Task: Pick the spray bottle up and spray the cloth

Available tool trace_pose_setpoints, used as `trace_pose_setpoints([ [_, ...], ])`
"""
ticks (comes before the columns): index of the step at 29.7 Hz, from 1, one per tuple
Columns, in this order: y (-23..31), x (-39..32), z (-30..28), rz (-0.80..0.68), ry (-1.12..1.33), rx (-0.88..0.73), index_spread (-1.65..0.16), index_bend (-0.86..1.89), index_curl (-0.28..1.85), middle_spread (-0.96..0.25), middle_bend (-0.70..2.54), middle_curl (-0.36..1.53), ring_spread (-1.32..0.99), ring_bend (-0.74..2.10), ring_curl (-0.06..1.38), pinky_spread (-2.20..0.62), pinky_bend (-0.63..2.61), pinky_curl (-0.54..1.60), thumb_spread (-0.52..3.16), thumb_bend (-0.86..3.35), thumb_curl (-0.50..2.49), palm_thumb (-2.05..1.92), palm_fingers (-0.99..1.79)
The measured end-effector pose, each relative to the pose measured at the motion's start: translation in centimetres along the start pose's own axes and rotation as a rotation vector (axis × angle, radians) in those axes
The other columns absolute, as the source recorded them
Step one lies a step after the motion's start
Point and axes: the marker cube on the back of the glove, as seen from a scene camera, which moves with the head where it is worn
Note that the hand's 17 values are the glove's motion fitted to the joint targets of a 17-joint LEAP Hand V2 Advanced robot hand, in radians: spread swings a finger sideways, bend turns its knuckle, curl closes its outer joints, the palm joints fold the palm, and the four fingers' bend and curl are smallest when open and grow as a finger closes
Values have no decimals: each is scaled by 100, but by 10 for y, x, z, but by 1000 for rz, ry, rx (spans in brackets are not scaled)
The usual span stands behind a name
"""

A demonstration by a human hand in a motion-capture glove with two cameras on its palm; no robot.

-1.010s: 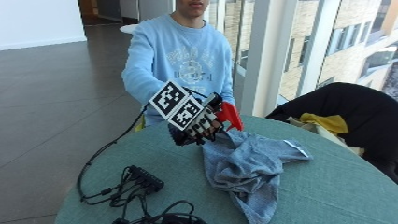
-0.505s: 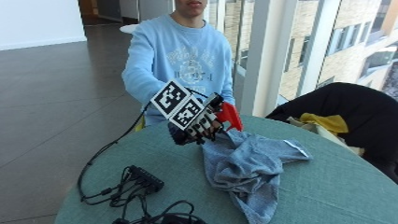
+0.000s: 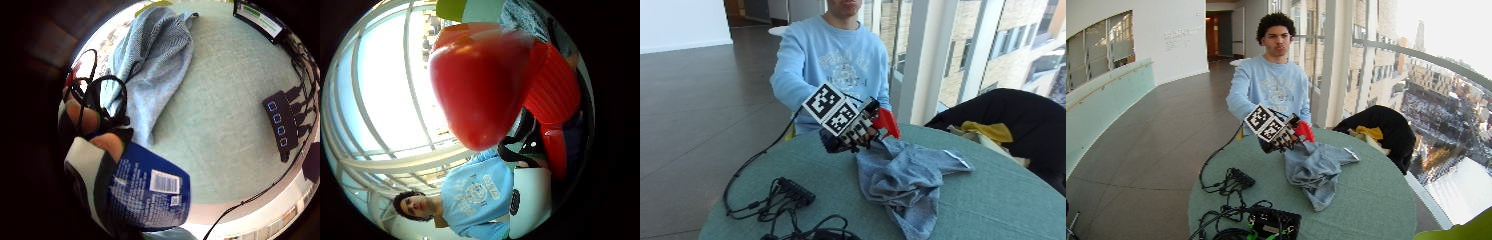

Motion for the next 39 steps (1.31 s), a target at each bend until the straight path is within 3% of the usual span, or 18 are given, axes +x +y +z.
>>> trace_pose_setpoints([
  [25, 1, -2, -1, -17, -60, 24, -15, 13, 34, -7, 47, 52, -7, 64, 41, 10, 31, 37, 69, -3, 70, 95, 118],
  [39, 8, -77, 28, -325, -268, 133, -15, 13, 34, -7, 47, 52, -7, 64, 41, 10, 31, 37, 68, -3, 70, 94, 118],
])
